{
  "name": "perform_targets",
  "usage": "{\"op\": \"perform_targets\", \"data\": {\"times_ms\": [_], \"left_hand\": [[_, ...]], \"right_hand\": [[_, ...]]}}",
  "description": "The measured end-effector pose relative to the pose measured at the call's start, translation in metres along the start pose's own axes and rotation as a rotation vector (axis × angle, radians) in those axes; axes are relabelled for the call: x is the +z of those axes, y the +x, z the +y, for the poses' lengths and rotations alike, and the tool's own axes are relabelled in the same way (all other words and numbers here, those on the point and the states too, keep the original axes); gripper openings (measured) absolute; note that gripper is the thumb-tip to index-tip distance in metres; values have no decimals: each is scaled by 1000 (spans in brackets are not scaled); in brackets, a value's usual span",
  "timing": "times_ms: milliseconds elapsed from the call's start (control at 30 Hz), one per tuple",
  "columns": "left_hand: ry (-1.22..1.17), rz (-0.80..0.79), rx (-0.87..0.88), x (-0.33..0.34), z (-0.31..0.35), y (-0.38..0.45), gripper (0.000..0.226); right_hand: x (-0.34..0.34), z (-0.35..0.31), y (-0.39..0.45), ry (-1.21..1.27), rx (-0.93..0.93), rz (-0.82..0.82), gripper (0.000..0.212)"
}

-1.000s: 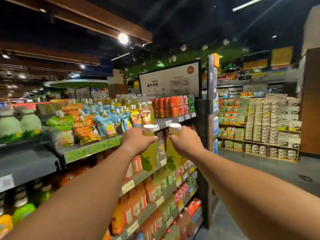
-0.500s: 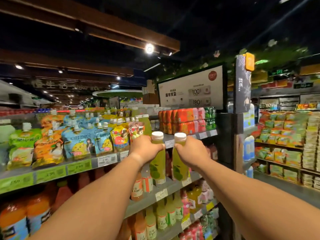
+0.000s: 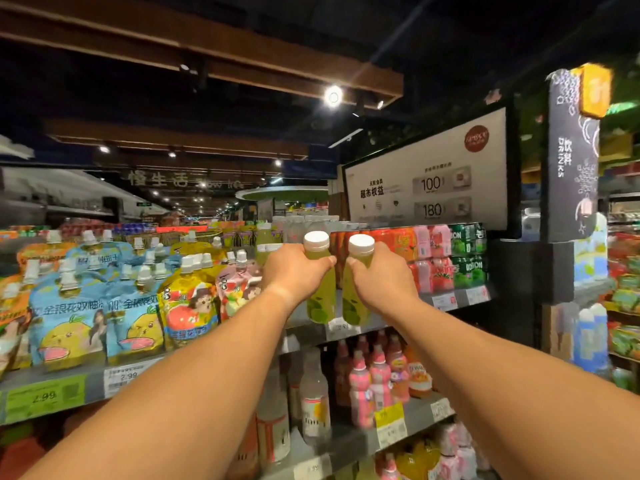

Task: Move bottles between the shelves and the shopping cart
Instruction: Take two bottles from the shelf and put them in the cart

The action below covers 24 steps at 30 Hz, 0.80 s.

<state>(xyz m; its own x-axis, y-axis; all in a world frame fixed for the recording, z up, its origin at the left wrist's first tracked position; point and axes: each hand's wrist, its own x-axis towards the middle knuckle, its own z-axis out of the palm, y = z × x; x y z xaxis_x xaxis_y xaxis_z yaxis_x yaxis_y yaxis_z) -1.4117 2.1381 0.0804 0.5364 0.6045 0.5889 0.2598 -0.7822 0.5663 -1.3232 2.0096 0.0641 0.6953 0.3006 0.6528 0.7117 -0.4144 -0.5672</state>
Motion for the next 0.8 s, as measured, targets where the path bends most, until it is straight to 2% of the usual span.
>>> {"op": "perform_targets", "data": {"times_ms": [200,500,700,800], "left_hand": [[29,71,-82,30,-4,52,42],[226,18,-317,93,-19,110,56],[288,-26,-424,121,-27,142,33],[293,11,-470,133,-32,147,35]], "right_hand": [[41,12,66,60,-60,-60,42],[109,44,144,48,-104,-341,39],[147,56,179,83,-116,-412,41],[160,60,184,89,-125,-395,42]]}}
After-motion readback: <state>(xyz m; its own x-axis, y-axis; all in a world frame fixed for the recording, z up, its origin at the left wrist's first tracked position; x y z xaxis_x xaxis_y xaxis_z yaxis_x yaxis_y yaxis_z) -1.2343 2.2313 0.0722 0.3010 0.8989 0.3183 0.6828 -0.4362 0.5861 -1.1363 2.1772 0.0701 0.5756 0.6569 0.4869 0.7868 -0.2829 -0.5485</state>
